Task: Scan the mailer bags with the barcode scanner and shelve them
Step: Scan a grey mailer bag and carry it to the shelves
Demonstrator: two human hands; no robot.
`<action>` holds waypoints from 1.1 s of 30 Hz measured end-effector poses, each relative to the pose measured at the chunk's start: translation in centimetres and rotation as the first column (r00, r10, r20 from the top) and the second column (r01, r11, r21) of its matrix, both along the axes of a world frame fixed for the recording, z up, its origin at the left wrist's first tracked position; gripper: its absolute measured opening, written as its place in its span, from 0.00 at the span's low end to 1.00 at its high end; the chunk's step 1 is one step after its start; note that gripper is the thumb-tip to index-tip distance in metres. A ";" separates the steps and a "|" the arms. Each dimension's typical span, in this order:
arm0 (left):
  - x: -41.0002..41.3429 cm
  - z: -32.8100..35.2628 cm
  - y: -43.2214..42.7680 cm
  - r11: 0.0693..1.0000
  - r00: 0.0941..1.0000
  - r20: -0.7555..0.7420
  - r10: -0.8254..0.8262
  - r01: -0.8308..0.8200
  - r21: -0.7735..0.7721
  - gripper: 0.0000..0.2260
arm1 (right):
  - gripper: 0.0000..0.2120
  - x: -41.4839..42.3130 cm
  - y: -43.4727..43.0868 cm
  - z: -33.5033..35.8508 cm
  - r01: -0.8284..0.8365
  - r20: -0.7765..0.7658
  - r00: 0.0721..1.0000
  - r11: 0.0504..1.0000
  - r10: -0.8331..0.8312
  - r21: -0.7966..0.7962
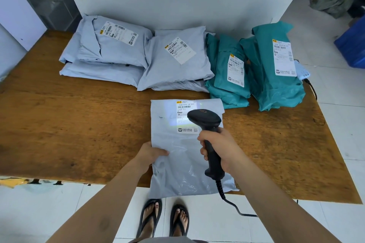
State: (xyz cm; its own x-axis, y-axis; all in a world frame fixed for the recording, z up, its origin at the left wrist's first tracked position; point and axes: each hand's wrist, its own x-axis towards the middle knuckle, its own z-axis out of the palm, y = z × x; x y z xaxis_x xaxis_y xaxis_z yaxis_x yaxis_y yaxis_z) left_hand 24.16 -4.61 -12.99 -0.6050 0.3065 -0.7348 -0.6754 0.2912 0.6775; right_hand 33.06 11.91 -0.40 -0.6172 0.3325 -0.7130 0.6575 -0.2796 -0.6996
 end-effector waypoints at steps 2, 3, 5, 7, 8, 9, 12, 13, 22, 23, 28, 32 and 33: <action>0.0 -0.2 -0.1 1.000 1.000 -0.003 0.001 -0.001 0.002 0.16 | 0.03 0.0 -0.1 0.1 -0.007 -0.002 1.000 1.000 0.007 -0.001; -0.1 -0.2 -0.1 1.000 1.000 -0.005 -0.001 0.001 -0.002 0.16 | 0.03 0.0 -0.1 0.2 -0.008 -0.003 1.000 1.000 0.008 -0.001; -0.1 -0.2 -0.1 1.000 1.000 -0.008 -0.002 0.002 -0.010 0.16 | 0.03 0.1 -0.2 0.3 -0.009 -0.003 1.000 1.000 0.009 0.001; -0.1 -0.2 0.0 1.000 1.000 -0.007 0.004 -0.004 -0.001 0.15 | 0.02 0.0 -0.2 0.5 -0.007 -0.007 1.000 1.000 0.007 0.002; -0.1 -0.1 0.0 1.000 1.000 -0.006 0.005 -0.005 0.001 0.15 | 0.02 0.0 -0.2 0.6 -0.005 -0.006 1.000 1.000 0.005 0.003; -0.1 -0.1 0.0 1.000 1.000 -0.006 0.003 -0.003 0.000 0.14 | 0.02 0.0 -0.2 0.7 -0.005 -0.003 1.000 1.000 0.005 0.006; -0.2 -0.3 0.0 1.000 1.000 -0.005 -0.001 0.001 -0.009 0.13 | 0.02 -0.1 -0.2 0.9 -0.004 0.002 1.000 1.000 0.004 0.014; -0.2 -0.3 0.0 1.000 1.000 -0.004 0.001 -0.001 -0.007 0.12 | 0.02 -0.1 -0.2 0.9 0.000 0.000 1.000 1.000 0.000 0.015; -0.2 -0.2 -0.1 1.000 1.000 -0.014 -0.001 0.001 -0.005 0.14 | 0.02 -0.1 -0.5 1.6 -0.014 0.026 1.000 1.000 0.014 0.018; -0.2 -0.2 -0.1 1.000 1.000 -0.013 -0.002 0.002 -0.006 0.14 | 0.03 -0.1 -0.5 1.6 -0.013 0.027 1.000 1.000 0.013 0.019; -0.2 -0.2 -0.1 1.000 1.000 -0.008 0.006 -0.006 0.004 0.14 | 0.03 0.0 -0.3 1.5 0.006 0.038 0.999 1.000 -0.006 0.016; -0.2 -0.2 -0.1 1.000 1.000 -0.003 0.010 -0.010 0.000 0.13 | 0.03 0.6 0.1 1.4 0.014 0.073 0.997 0.999 -0.017 0.047; -0.2 -0.2 -0.1 1.000 1.000 -0.003 0.008 -0.008 -0.004 0.12 | 0.03 0.9 0.3 1.4 0.001 0.085 0.996 0.998 -0.006 0.057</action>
State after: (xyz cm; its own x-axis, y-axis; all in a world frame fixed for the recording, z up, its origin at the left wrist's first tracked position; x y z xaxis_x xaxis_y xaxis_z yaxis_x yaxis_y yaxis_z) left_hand 23.97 -4.70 -13.15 -0.6092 0.2988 -0.7346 -0.6759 0.2888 0.6780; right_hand 33.93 12.24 0.97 -0.5539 0.3762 -0.7427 0.7143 -0.2435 -0.6561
